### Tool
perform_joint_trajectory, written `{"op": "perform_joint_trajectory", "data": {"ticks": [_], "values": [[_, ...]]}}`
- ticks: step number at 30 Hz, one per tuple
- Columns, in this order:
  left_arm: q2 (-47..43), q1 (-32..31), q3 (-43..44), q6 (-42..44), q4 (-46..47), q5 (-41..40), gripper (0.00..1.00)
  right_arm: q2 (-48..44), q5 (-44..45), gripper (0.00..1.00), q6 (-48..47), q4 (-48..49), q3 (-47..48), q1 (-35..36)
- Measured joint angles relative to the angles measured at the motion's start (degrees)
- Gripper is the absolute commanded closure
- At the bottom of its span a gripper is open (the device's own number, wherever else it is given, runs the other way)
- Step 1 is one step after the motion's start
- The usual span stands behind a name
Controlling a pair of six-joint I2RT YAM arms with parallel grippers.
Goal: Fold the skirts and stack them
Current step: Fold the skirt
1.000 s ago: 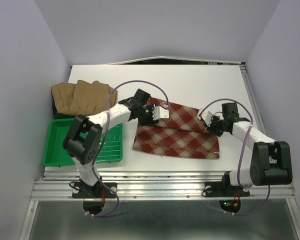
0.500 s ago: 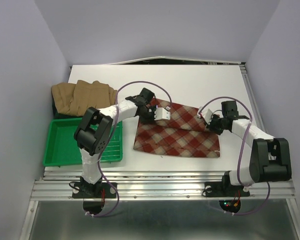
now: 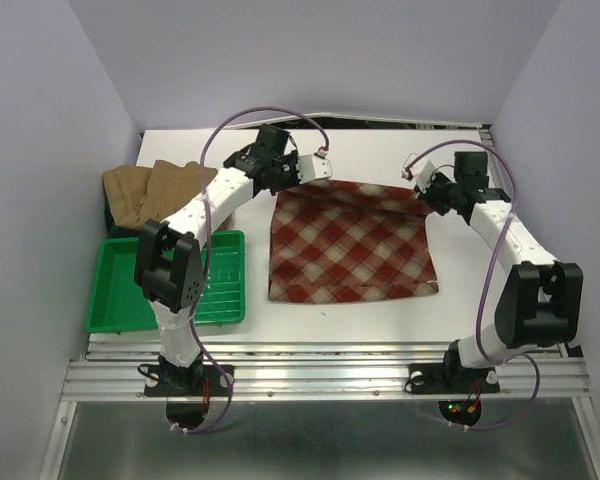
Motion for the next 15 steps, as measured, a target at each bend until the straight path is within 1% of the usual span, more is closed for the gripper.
{"op": "perform_joint_trajectory", "data": {"ticks": [3, 7, 11, 12, 14, 15], "values": [[-3.08, -0.50, -0.17, -0.81, -2.08, -1.40, 1.00, -1.84, -0.20, 0.99, -0.79, -1.22, 0.59, 0.00], [-10.08, -2.93, -5.62, -2.49, -3.65, -2.84, 1.00, -8.44, -1.60, 0.99, -3.43, -5.33, -1.68, 0.00], [-17.86, -6.03, -13.29, -4.66, -5.84, -3.30, 1.00, -18.80, -3.06, 0.99, -6.82, -8.13, -8.52, 0.00], [-20.41, -7.19, -16.15, -5.66, -6.75, -3.17, 1.00, -21.90, -3.28, 0.99, -7.78, -8.50, -11.87, 0.00], [-23.85, -8.98, -21.03, -7.52, -7.43, -2.73, 1.00, -24.68, -3.52, 0.99, -9.25, -9.22, -16.24, 0.00], [-24.74, -9.75, -22.93, -8.74, -7.89, -2.56, 1.00, -25.86, -3.69, 0.99, -9.90, -9.22, -19.93, 0.00]]}}
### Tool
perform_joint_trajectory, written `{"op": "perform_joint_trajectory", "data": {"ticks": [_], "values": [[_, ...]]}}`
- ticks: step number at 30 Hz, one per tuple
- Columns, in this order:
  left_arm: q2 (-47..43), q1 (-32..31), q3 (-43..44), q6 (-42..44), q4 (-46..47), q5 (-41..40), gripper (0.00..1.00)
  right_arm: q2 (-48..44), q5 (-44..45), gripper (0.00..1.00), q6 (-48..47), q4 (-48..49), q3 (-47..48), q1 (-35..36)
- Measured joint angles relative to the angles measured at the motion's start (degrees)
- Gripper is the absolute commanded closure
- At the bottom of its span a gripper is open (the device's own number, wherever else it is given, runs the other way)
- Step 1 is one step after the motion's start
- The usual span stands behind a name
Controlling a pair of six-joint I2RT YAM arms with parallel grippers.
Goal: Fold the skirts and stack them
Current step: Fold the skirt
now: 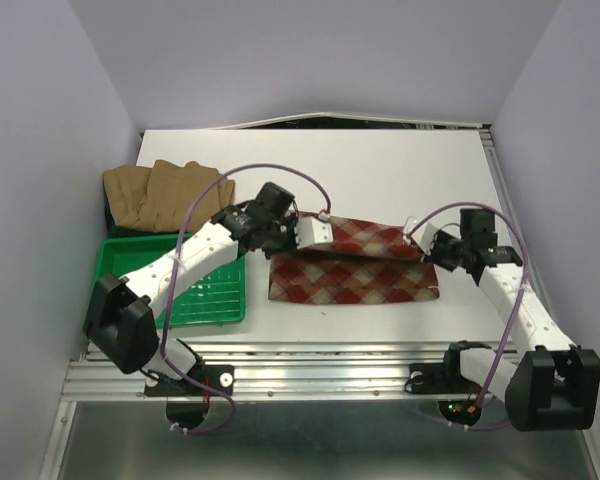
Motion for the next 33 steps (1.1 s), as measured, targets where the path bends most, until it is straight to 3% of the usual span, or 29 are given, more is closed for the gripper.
{"op": "perform_joint_trajectory", "data": {"ticks": [3, 7, 12, 23, 33], "values": [[-1.16, -2.89, -7.98, -3.37, 1.07, 0.87, 1.00, -0.24, -0.33, 0.99, -1.03, -0.68, -6.38, 0.02], [3.65, -4.76, -17.57, -7.08, 3.98, 1.90, 1.00, -0.20, -0.33, 0.99, -1.90, 0.76, -15.69, 1.73], [8.63, -4.85, -18.53, -11.26, 7.50, 2.60, 1.00, 2.36, 0.22, 0.99, -1.33, 7.28, -17.84, 2.38], [19.34, -0.24, -5.57, -15.74, 7.89, 0.22, 1.00, 18.01, 3.61, 0.99, 5.25, 15.02, -6.43, 2.38], [19.21, 4.92, 7.54, -14.58, -0.76, -2.23, 1.00, 16.61, 4.79, 0.99, 5.75, 7.69, 4.20, 2.64]]}}
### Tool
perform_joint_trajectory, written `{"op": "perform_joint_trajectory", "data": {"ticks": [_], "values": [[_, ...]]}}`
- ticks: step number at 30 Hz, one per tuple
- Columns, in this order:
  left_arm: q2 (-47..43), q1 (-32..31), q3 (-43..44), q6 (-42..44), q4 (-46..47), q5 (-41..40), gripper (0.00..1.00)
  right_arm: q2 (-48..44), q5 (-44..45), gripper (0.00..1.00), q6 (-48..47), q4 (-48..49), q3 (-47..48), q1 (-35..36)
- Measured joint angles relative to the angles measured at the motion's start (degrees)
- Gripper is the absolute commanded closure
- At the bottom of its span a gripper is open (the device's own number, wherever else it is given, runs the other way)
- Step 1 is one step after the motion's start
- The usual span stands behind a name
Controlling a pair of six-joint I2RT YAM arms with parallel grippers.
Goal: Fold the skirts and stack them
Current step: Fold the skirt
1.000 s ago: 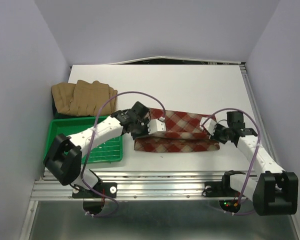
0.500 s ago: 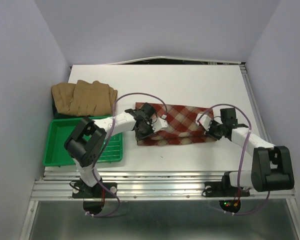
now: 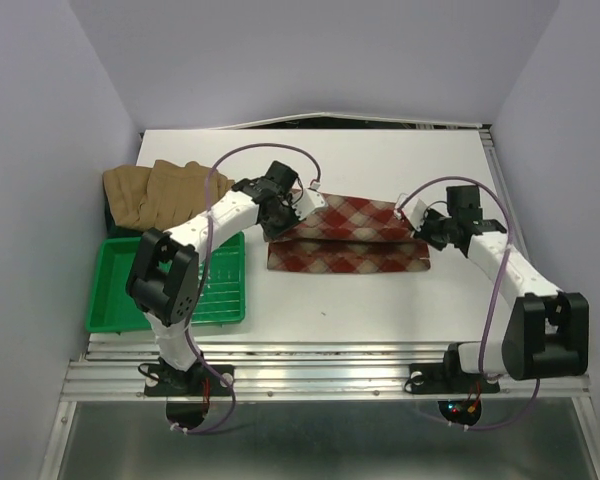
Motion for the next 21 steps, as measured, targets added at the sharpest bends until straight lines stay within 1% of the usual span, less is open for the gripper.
{"op": "perform_joint_trajectory", "data": {"ticks": [3, 5, 8, 11, 12, 13, 14, 16, 17, 18, 20, 21], "values": [[-3.17, -0.31, -0.07, 0.15, -2.10, -0.17, 1.00, -4.81, -0.63, 0.99, -1.88, -3.26, 0.48, 0.02], [-5.33, -0.92, -1.57, 0.37, -2.38, -0.20, 1.00, -8.81, -0.94, 0.99, -3.48, -4.83, -0.37, 0.02], [-7.45, -2.01, -5.95, 0.61, -2.03, 0.17, 1.00, -13.25, -1.55, 0.99, -5.22, -4.57, -5.49, 0.02], [-7.30, -3.39, -11.02, 0.63, -1.22, 1.29, 1.00, -11.85, -1.79, 0.98, -6.16, -3.74, -11.39, 0.02], [-7.08, -3.67, -12.41, 0.61, -0.87, 1.70, 1.00, -10.62, -1.81, 0.96, -6.36, -3.74, -12.63, 0.02], [-6.78, -4.17, -14.10, 0.61, -0.15, 1.92, 1.00, -8.48, -1.79, 0.89, -6.58, -3.50, -14.38, 0.04], [-6.32, -4.55, -15.52, 0.59, 0.68, 2.21, 0.93, -7.34, -1.88, 0.64, -7.02, -3.10, -15.54, 0.04], [-5.35, -4.94, -17.31, 0.55, 2.47, 2.19, 0.77, -7.93, -2.23, 0.40, -7.37, -2.01, -15.78, 0.04], [-4.37, -5.03, -18.10, 0.46, 3.48, 2.12, 0.66, -8.26, -2.14, 0.37, -7.32, -2.03, -15.78, 0.04], [-4.26, -5.07, -17.97, 0.39, 3.89, 1.97, 0.60, -8.83, -2.23, 0.35, -7.23, -2.40, -15.78, 0.04], [-4.42, -4.94, -18.01, 0.31, 4.74, 1.57, 0.40, -10.10, -2.12, 0.34, -7.19, -3.37, -15.78, 0.04], [-4.42, -4.85, -18.01, 0.09, 4.76, 1.68, 0.40, -11.15, -2.03, 0.34, -6.93, -4.07, -15.76, 0.00]]}}
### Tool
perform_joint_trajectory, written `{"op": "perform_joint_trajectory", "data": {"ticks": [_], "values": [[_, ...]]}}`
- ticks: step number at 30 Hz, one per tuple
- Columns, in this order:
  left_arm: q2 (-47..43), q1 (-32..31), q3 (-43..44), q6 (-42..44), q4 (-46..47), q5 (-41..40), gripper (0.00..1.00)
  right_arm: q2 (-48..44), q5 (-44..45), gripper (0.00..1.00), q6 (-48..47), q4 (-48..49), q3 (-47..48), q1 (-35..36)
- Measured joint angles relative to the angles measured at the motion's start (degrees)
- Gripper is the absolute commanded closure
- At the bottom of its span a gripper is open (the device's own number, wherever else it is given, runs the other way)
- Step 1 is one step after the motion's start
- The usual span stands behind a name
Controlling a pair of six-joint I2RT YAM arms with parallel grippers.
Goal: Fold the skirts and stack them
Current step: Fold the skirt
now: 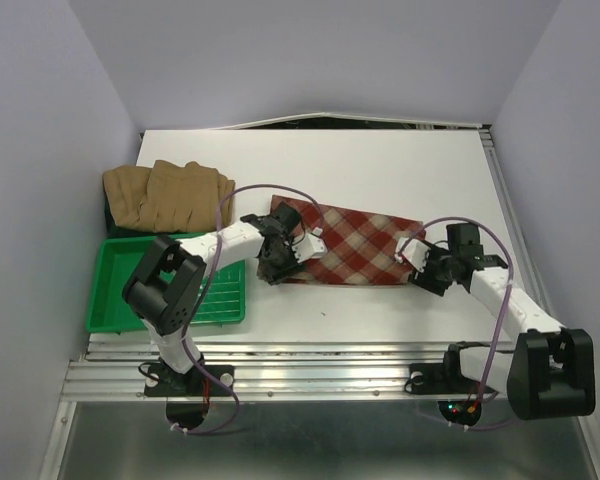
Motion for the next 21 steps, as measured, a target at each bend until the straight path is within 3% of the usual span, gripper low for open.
{"op": "perform_joint_trajectory", "data": {"ticks": [5, 10, 14, 21], "values": [[-3.69, 0.24, 0.09, 0.09, -2.58, 3.15, 0.39, -5.70, -0.20, 0.25, 1.73, -5.03, 3.48, 0.00], [-14.10, 0.42, 2.64, -0.37, -4.94, 6.97, 0.41, -4.26, -4.63, 0.29, 6.86, -10.91, 18.29, 0.00], [-16.26, 0.44, 6.58, -2.93, -3.74, 7.61, 0.58, 2.73, -7.65, 0.36, 11.21, -10.10, 27.76, 0.00], [-3.89, 0.74, 8.61, -9.55, -0.92, 5.79, 0.71, 23.23, -7.93, 0.40, 16.31, -7.23, 30.51, 0.00]]}}
